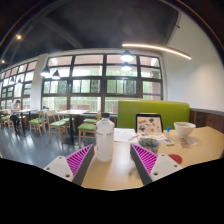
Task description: Pour water
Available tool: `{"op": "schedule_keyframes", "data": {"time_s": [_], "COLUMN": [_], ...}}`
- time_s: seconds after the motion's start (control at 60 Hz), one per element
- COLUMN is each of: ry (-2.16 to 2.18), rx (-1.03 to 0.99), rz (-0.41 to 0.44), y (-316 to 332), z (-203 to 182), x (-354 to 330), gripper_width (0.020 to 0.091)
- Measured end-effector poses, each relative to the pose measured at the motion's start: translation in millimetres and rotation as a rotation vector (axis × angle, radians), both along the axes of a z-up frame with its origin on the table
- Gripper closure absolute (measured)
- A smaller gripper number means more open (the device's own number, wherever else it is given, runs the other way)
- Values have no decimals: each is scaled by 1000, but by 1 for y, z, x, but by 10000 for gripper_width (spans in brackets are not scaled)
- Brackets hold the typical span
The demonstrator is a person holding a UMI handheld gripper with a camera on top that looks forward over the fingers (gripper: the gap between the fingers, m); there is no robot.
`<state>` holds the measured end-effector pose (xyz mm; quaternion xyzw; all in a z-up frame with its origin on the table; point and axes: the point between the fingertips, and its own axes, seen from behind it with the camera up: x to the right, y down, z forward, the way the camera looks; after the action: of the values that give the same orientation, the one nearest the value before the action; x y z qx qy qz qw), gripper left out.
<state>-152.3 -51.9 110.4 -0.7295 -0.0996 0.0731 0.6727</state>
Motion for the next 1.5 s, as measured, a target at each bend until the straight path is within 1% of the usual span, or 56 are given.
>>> {"op": "schedule_keyframes", "data": {"time_s": [0.05, 0.2, 0.267, 0.333, 0.367, 0.4, 0.417, 0.45, 0.483, 0.55, 0.567, 0.6, 0.617, 0.683, 0.7, 0.733, 0.767, 0.833, 0.883, 0.933, 0.967, 0.983, 1.0, 1.067, 1.083, 1.1, 1.167, 1.183, 1.2, 1.217, 1.233, 1.25, 1.267, 1.283, 1.3, 1.333, 1.35, 1.417, 1.45, 1.5], "ry": [-9, -47, -69, -80, -68, -55, -51, -60, -54, -33, -24, 7, 18, 17, 11, 10, 10, 13, 31, 133, 224, 274, 325, 626, 719, 803, 1159, 1244, 1327, 1395, 1464, 1527, 1587, 1639, 1685, 1780, 1818, 1968, 2033, 2098], "rx": [8, -18, -16, -4, 4, 10, 11, 7, 19, 36, 39, 35, 37, 34, 42, 41, 50, 43, 27, 6, -7, -15, -14, -53, -75, -86, -149, -173, -189, -206, -219, -231, -244, -246, -243, -252, -253, -280, -289, -314], "rz": [-7, -55, -75, -124, -136, -133, -136, -159, -169, -169, -160, -143, -136, -128, -119, -122, -116, -117, -89, -54, -56, -70, -65, -51, -56, -34, -6, -9, -18, 7, 19, 26, 26, 32, 41, 22, 33, 38, 15, -4], "y": [25, 86, 116, 139, 149, 156, 160, 167, 171, 174, 182, 181, 181, 176, 184, 177, 184, 177, 184, 180, 179, 175, 184, 181, 171, 178, 173, 160, 160, 157, 172, 171, 152, 153, 170, 145, 160, 146, 135, 126], "z": [1, -7, -14, -12, -10, -8, -8, -12, -11, -10, -15, -15, -14, -11, -14, -10, -13, -9, -12, -3, 5, 10, 5, 24, 36, 32, 43, 50, 52, 51, 45, 45, 52, 53, 47, 64, 54, 53, 64, 58], "x": [-20, -52, -55, -55, -57, -63, -64, -59, -59, -61, -54, -58, -59, -65, -59, -66, -60, -67, -64, -65, -60, -65, -54, -42, -48, -38, -20, -23, -28, -18, -11, -5, -3, 3, 11, 3, 14, 27, 24, 29], "gripper_width": [294, 293, 295, 288, 296, 315, 354, 490, 493, 532, 549, 551, 570, 600, 623, 625, 654, 655, 655, 656, 656, 657, 655, 655, 653, 655, 655, 658, 657, 659, 658, 658, 654, 656, 655, 653, 653, 655, 656, 654]}}
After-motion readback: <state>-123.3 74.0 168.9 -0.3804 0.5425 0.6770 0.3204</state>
